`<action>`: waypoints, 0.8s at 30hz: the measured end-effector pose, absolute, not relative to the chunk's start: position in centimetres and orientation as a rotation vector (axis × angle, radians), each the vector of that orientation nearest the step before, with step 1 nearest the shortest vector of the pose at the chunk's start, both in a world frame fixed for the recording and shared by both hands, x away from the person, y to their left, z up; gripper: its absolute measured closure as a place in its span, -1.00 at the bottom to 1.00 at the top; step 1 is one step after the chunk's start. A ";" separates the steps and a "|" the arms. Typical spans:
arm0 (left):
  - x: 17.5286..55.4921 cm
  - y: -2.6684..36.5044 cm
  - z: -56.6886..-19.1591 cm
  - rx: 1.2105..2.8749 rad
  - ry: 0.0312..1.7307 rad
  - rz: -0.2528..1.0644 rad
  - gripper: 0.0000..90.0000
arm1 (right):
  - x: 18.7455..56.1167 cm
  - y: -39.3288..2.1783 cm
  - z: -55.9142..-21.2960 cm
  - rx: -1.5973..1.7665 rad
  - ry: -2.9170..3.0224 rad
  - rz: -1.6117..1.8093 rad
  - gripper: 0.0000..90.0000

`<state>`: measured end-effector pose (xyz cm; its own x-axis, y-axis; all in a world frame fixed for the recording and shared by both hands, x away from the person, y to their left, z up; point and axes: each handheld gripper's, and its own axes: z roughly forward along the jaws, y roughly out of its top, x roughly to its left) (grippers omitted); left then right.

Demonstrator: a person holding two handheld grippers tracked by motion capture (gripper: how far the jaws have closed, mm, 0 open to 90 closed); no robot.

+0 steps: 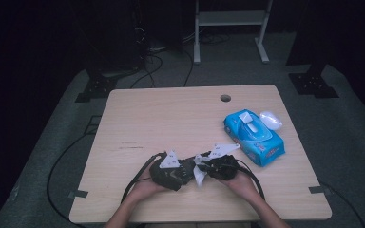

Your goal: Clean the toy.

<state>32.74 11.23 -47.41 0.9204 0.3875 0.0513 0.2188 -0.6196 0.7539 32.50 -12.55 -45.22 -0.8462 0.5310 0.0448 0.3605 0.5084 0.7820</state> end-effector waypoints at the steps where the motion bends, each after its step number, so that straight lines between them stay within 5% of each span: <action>1: 32.7 11.2 -47.4 2.259 0.429 0.265 -0.47 | 32.5 -12.7 -45.2 0.784 2.546 1.253 0.78; 9: 32.6 11.2 -47.5 2.267 0.426 0.271 -0.47 | 31.1 -9.7 -44.8 0.647 2.598 1.313 0.80; 24: 32.5 11.3 -47.3 2.254 0.424 0.247 -0.46 | 31.5 -10.6 -44.7 0.663 2.594 1.303 0.82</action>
